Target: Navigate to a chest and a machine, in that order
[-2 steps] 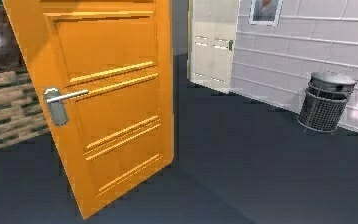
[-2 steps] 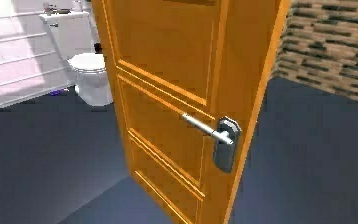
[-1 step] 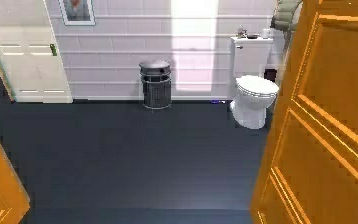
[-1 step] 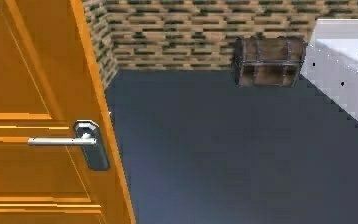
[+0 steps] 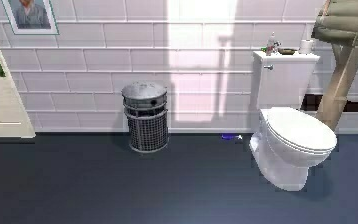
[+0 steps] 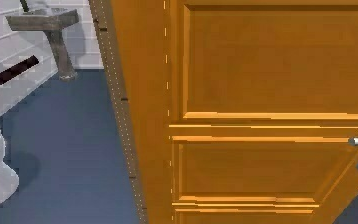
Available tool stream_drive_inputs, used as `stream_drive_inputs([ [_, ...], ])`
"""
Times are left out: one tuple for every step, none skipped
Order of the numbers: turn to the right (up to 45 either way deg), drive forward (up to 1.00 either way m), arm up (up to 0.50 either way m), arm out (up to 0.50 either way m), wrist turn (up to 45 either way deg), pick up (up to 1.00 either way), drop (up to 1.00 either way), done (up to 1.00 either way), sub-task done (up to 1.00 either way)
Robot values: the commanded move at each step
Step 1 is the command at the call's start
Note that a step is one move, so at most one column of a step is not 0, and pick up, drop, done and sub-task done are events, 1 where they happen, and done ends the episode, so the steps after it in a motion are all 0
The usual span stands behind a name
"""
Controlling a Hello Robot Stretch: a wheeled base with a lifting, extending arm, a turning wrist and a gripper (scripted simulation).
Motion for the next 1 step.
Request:
stream_drive_inputs([
  [0.0,0.30,0.00,0.00,0.0,0.00,0.00,0.00,0.00],
])
